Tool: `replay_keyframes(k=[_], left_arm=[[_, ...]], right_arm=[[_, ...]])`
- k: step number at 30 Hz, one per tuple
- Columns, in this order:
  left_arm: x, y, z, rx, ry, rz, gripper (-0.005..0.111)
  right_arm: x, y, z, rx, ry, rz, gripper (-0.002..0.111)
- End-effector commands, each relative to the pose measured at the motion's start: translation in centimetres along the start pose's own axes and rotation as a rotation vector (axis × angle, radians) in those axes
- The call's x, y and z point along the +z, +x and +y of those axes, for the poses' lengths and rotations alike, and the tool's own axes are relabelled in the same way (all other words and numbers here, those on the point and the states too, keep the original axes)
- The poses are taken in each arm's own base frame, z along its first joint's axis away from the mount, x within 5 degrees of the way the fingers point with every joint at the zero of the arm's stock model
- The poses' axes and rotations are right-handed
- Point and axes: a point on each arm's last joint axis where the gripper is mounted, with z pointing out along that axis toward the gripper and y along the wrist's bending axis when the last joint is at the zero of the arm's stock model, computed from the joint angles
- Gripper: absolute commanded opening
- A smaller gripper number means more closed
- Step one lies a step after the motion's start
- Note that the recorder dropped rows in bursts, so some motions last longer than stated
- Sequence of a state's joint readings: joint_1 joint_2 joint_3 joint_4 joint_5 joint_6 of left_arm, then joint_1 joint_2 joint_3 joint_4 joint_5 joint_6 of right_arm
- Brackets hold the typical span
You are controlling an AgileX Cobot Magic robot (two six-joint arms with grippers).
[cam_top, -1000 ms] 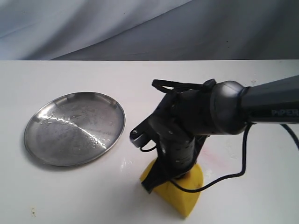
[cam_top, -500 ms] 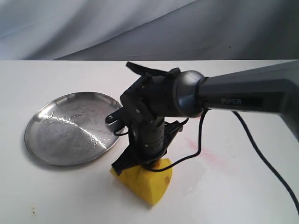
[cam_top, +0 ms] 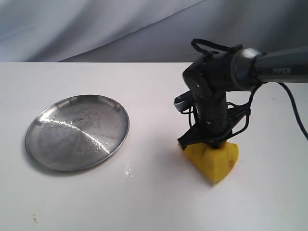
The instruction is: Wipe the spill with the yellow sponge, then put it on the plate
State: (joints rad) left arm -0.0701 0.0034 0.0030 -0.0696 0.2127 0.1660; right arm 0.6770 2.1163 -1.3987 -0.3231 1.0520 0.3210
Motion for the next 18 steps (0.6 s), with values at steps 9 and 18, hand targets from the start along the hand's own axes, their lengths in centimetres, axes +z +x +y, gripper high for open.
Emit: replay_keyframes(k=[9,18], left_arm=[[0.0,-0.2,0.0,-0.007,-0.003,-0.013,0.0],[0.0,-0.2,0.0,-0.007,-0.003,-0.013,0.0]], right_arm=[[0.2,5.9,6.6,-0.262,0.038,0.021,0.0],[-4.2,4.6,15.0,-0.333,-0.235,-0.328,0.0]])
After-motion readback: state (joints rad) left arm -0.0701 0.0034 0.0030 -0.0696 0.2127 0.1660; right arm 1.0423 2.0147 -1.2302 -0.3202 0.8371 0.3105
